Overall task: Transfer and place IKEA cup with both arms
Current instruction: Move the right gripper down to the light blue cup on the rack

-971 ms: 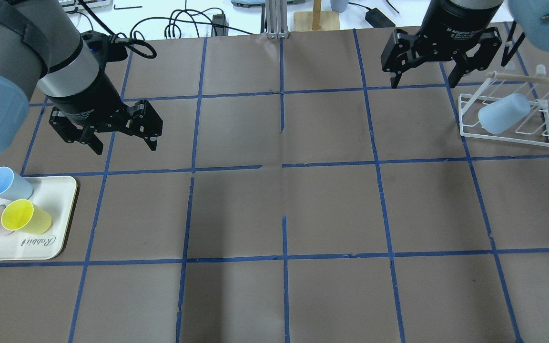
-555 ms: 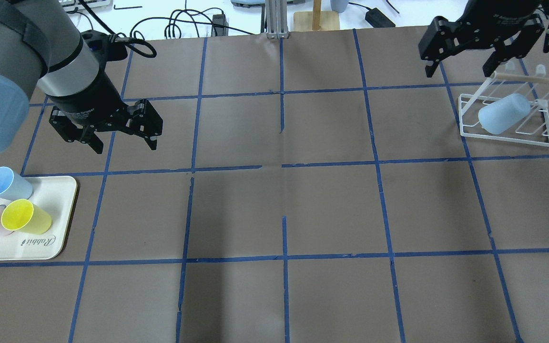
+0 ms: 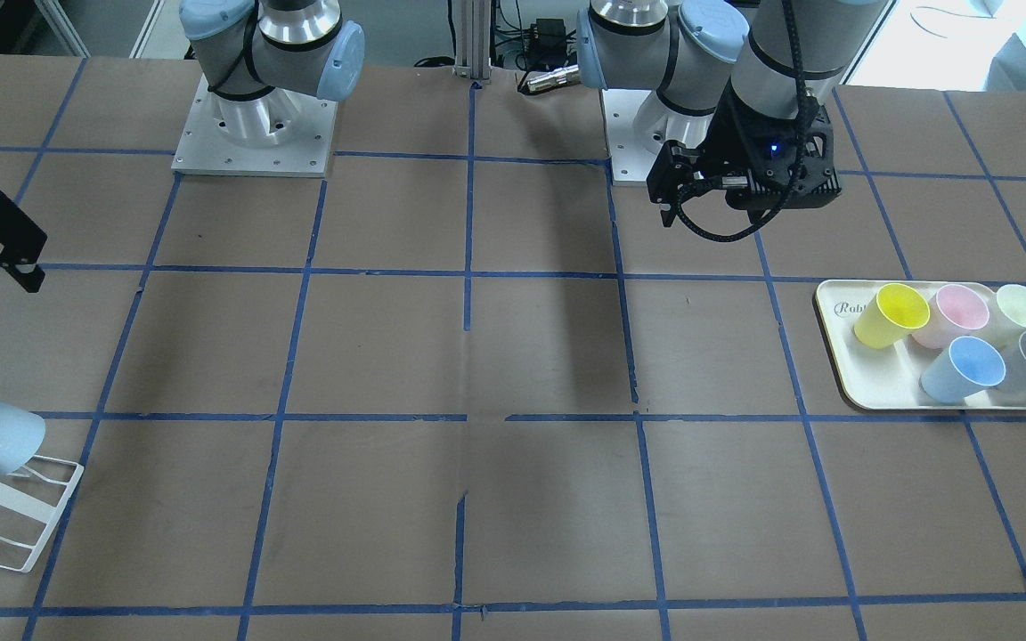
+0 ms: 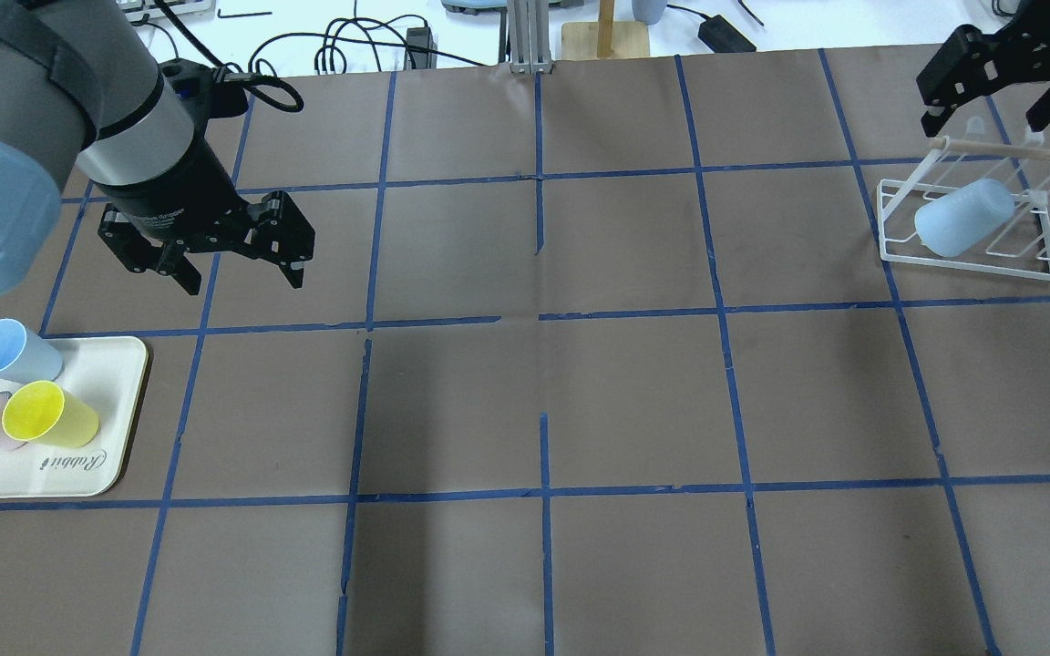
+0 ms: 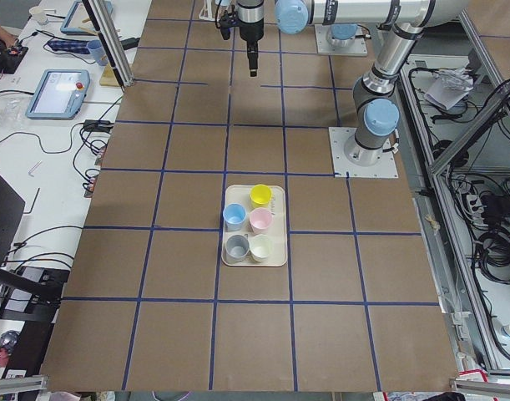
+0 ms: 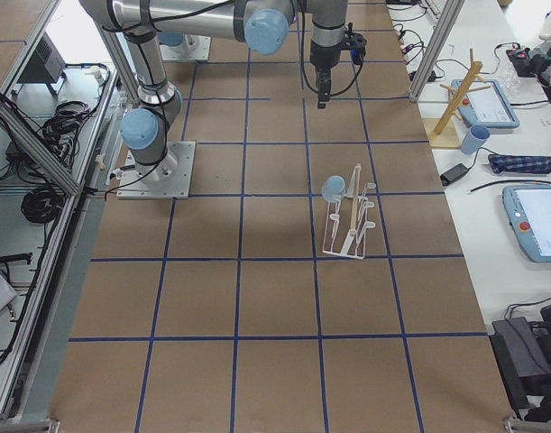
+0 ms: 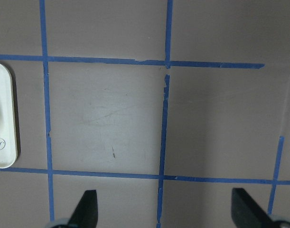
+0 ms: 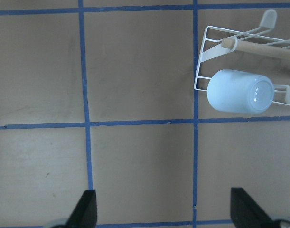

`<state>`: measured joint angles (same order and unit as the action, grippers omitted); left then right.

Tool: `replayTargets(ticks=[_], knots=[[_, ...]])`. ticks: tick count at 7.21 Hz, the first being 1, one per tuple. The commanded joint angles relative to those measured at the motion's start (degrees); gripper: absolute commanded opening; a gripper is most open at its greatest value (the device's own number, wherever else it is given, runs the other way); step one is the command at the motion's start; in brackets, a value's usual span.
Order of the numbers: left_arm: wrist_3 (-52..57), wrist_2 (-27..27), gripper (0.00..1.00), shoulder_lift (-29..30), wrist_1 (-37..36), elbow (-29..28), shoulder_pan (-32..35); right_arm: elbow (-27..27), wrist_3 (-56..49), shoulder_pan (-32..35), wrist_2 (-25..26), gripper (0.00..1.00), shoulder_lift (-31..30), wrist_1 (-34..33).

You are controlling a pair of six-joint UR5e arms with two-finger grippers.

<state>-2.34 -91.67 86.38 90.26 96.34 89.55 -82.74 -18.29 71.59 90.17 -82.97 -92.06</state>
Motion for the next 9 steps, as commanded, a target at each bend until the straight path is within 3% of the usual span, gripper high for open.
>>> replayTargets(ticks=[1, 4, 6, 9], knots=[[0.0, 0.0, 1.0, 0.0, 0.0, 0.0, 0.0, -0.7, -5.2, -4.6, 0.0, 1.0, 6.3, -4.1], [0.0, 0.0, 1.0, -0.1, 0.0, 0.1, 0.1, -0.9, -16.0, -7.9, -1.9, 1.0, 13.4, -11.9], [0.1, 0.0, 1.0, -0.2, 0.1, 0.3, 0.0, -1.5, -19.0, -9.0, -3.9, 1.0, 15.0, -12.2], [-0.4, -0.1, 1.0, -0.2, 0.0, 0.2, 0.0, -5.8, -19.9, -9.1, -3.7, 1.0, 15.8, -17.8]])
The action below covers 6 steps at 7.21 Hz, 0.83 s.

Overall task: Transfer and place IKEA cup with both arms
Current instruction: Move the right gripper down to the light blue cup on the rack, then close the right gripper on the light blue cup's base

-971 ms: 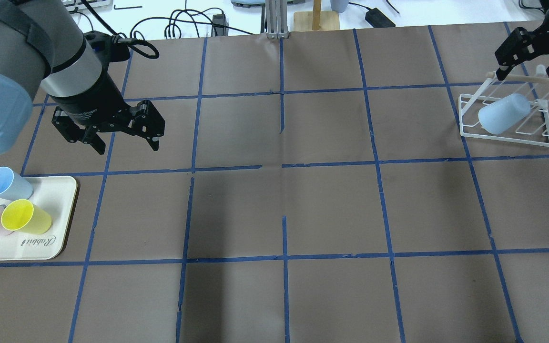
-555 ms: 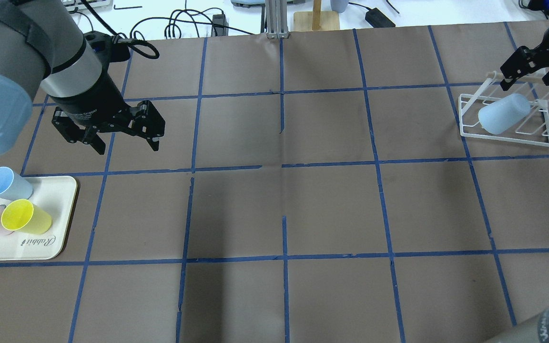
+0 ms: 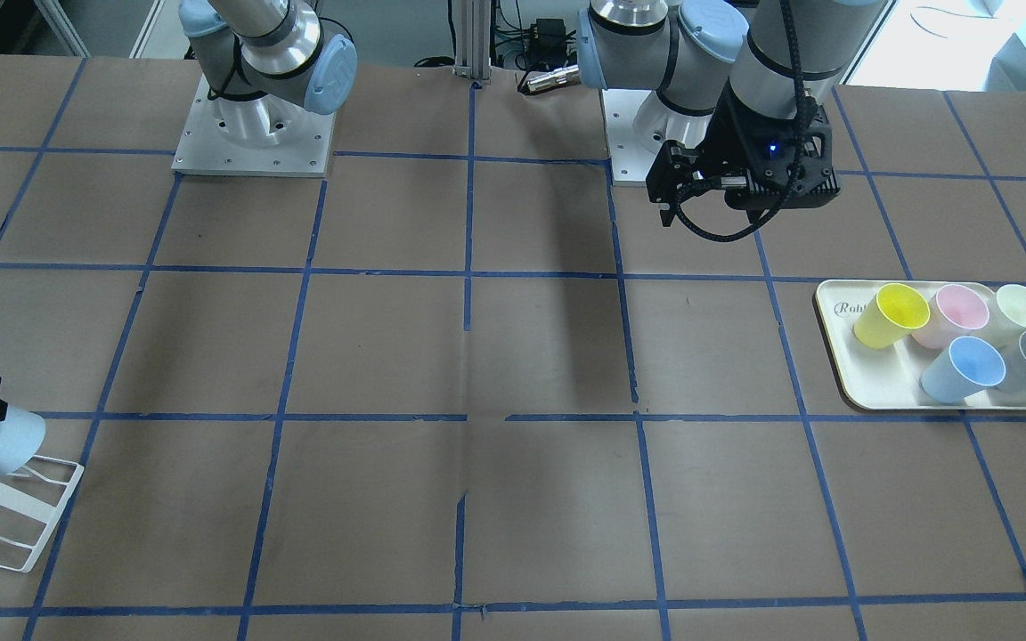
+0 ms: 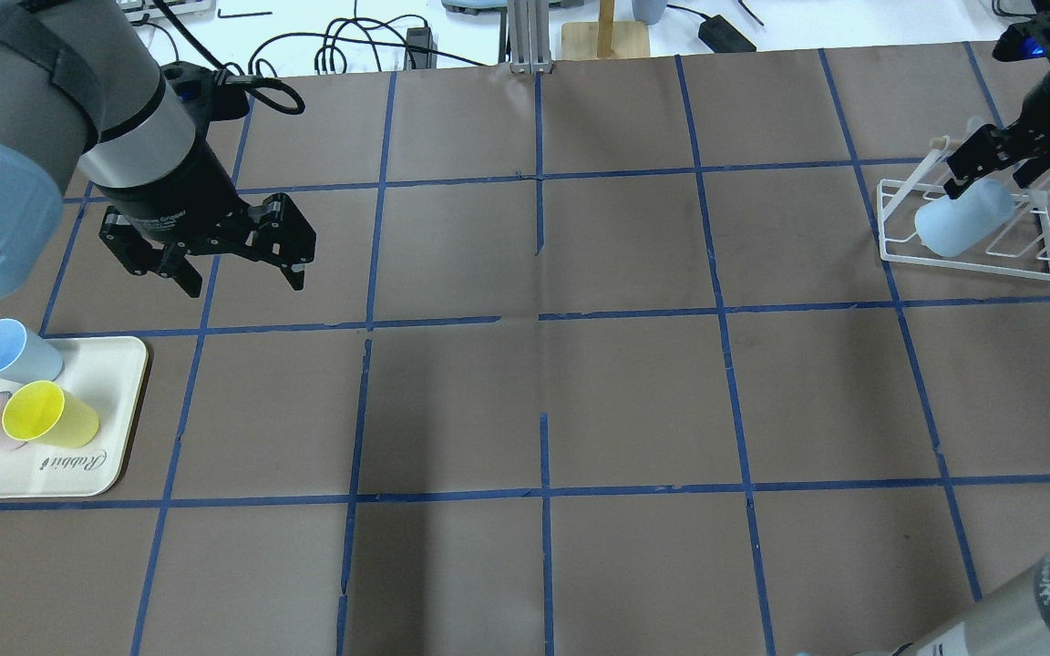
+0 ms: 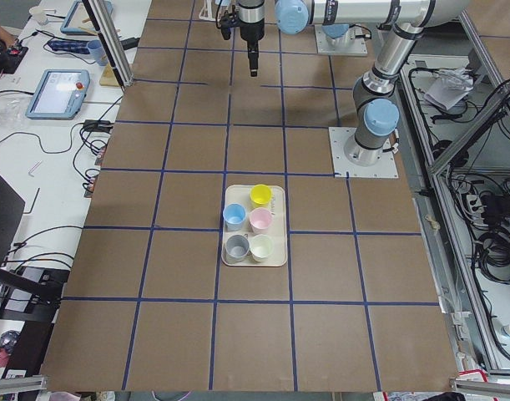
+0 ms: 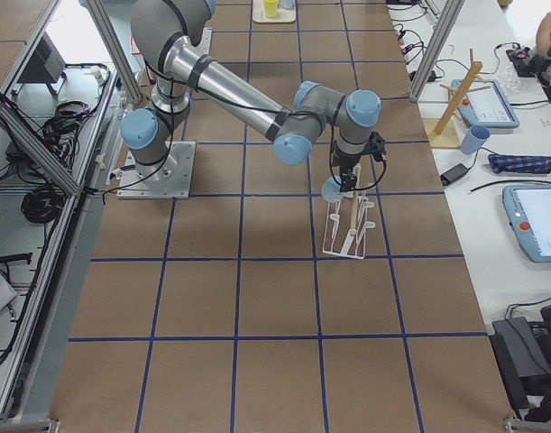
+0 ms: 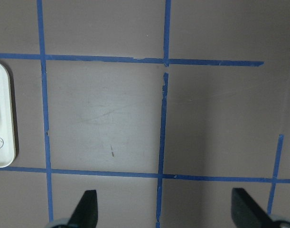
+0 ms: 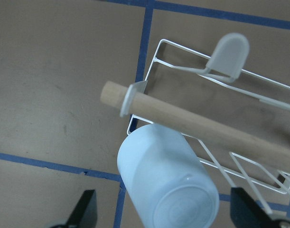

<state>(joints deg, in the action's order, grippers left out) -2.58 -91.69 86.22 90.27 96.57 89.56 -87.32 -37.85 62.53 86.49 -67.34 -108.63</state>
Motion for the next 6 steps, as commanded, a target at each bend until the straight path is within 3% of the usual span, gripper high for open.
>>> replayTargets(ticks=[1, 4, 6], knots=[[0.6, -0.2, 1.0, 0.0, 0.0, 0.0, -0.2, -1.3, -0.2, 0.0, 0.2, 1.0, 0.1, -1.2], [0.6, -0.1, 1.0, -0.4, 0.0, -0.1, -0.5, -1.4, -0.3, 0.0, 0.2, 1.0, 0.5, -1.3], [0.6, -0.2, 1.0, -0.5, 0.0, 0.0, -0.5, -1.4, -0.3, 0.0, 0.0, 0.87, 0.6, -1.2]])
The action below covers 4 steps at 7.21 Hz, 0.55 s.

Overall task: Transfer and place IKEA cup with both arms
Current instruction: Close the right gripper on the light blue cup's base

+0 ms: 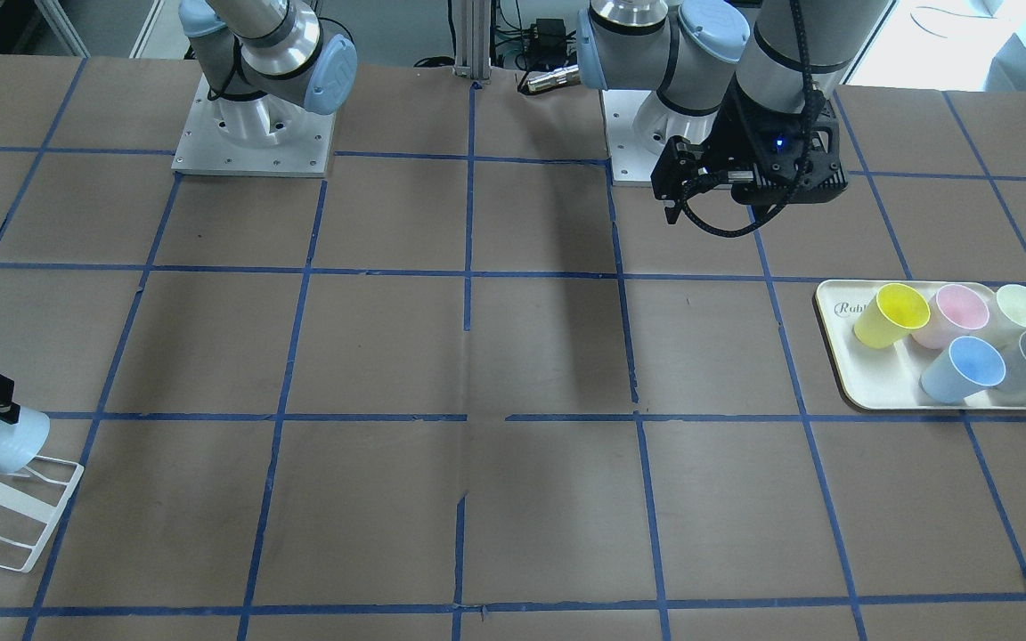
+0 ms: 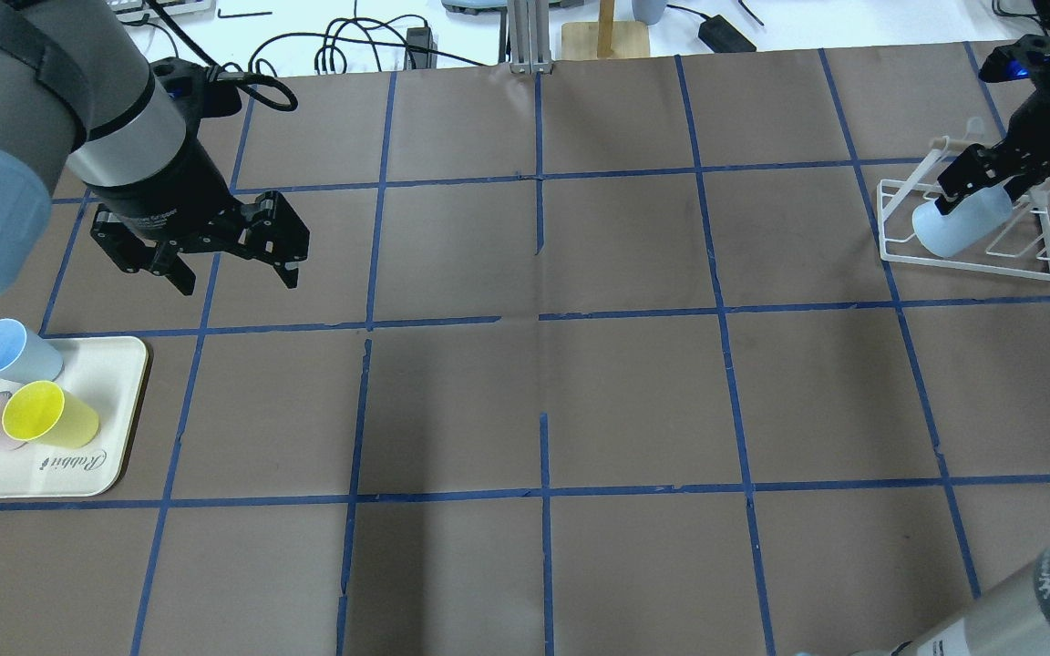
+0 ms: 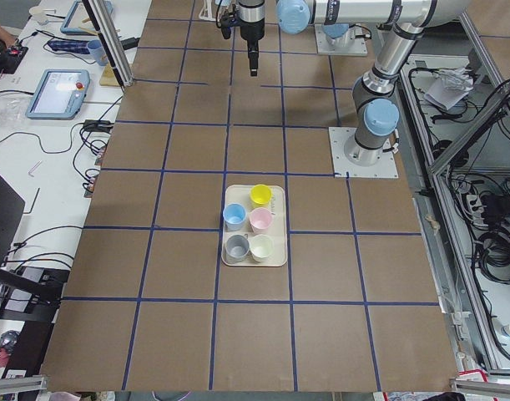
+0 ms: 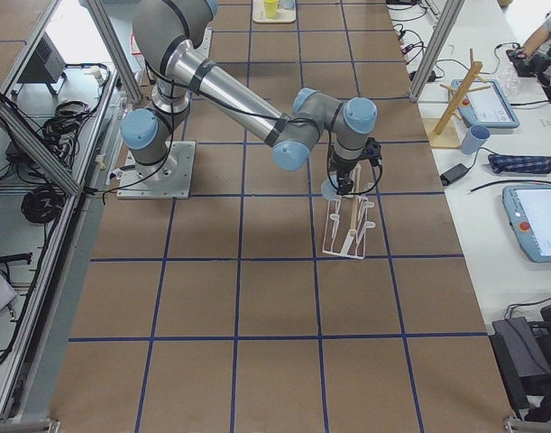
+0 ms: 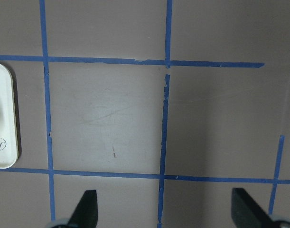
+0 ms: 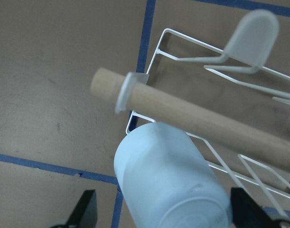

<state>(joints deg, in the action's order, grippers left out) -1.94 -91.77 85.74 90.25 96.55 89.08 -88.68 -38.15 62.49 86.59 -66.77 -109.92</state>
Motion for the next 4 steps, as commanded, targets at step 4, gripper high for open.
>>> replayTargets(ticks=[4], knots=[[0.0, -0.4, 1.0, -0.4, 0.1, 0.0, 0.0, 0.2, -0.1, 0.0, -0.1, 0.6, -0.3, 0.4]])
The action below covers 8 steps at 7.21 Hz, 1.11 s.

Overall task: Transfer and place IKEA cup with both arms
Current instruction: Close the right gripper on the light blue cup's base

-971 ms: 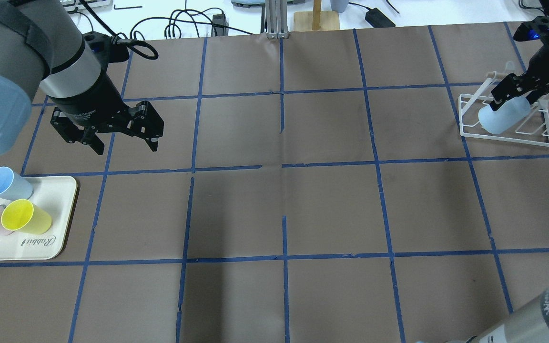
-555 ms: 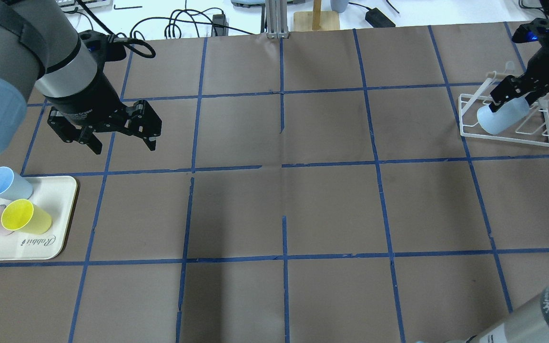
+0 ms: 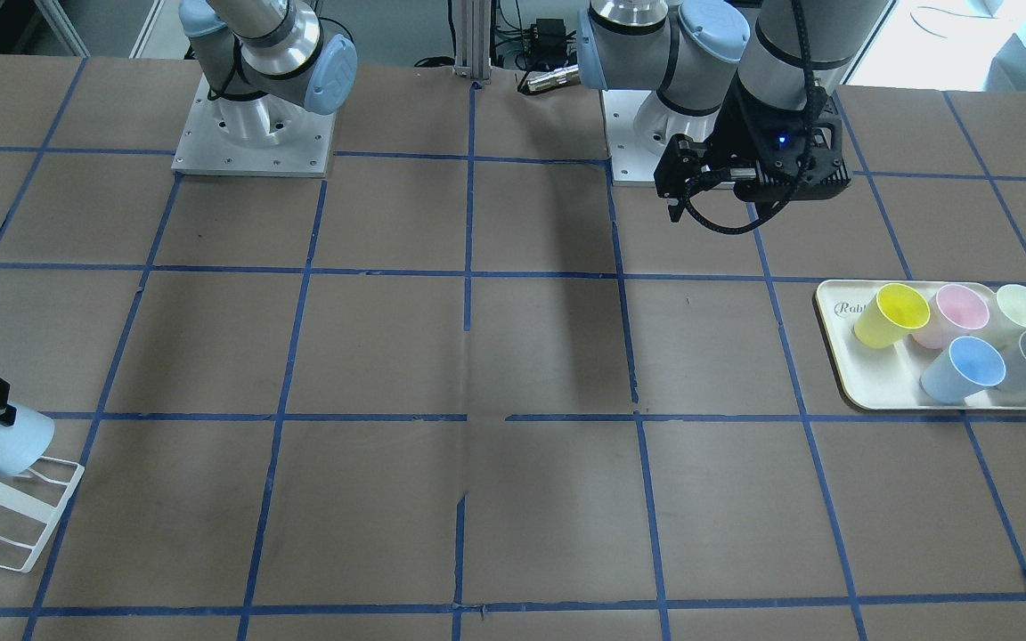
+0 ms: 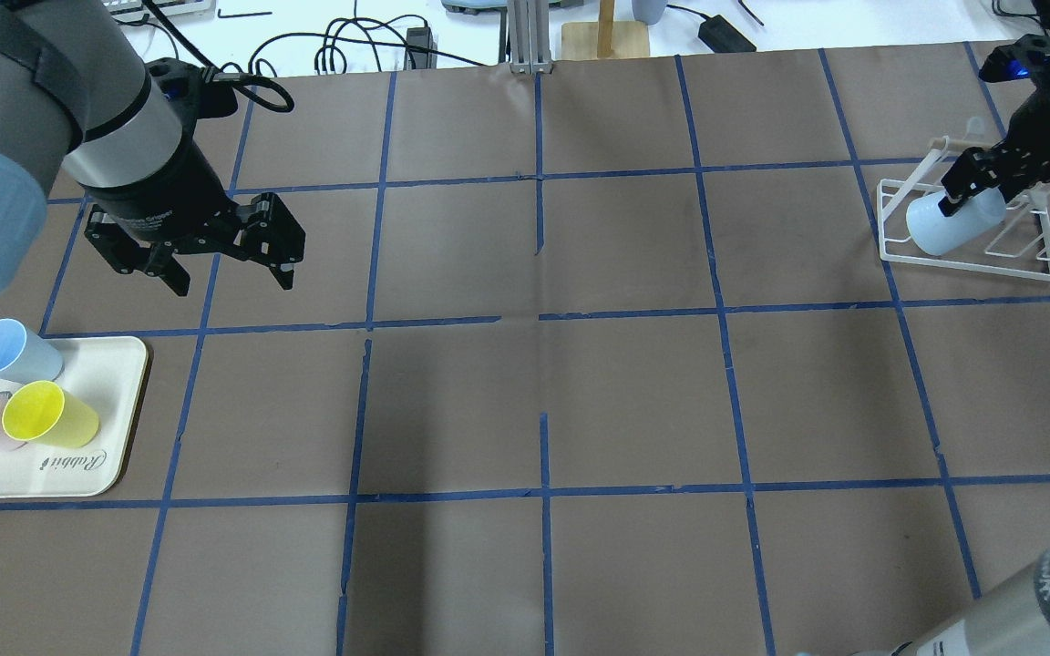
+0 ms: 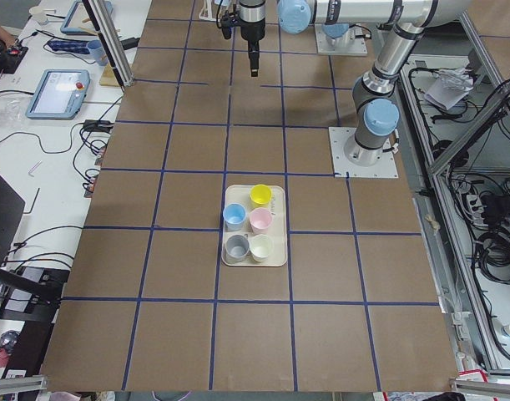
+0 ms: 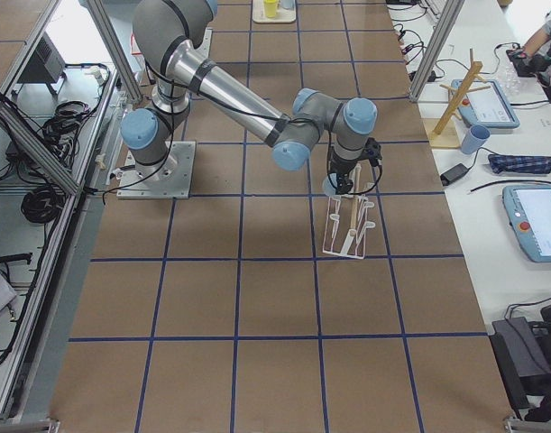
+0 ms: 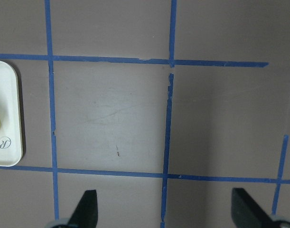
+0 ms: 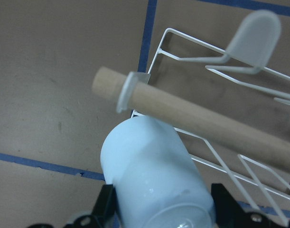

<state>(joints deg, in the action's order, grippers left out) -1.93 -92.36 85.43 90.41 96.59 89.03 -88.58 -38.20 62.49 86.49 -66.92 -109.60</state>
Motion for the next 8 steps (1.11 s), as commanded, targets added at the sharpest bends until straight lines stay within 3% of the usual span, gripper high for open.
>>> replayTargets(ticks=[1, 4, 8], knots=[[0.0, 0.5, 1.0, -0.2, -0.1, -0.1, 0.1, 0.8, 0.0, 0.0, 0.2, 0.55, -0.2, 0.7], [-0.8, 0.2, 1.0, -0.3, -0.2, -0.4, 0.4, 1.6, -0.2, 0.0, 0.7, 0.34, -1.4, 3.0], [-0.7, 0.4, 1.0, 1.0, -2.0, -0.7, 0.4, 12.6, 0.0, -0.5, 3.4, 0.34, -5.7, 21.0]])
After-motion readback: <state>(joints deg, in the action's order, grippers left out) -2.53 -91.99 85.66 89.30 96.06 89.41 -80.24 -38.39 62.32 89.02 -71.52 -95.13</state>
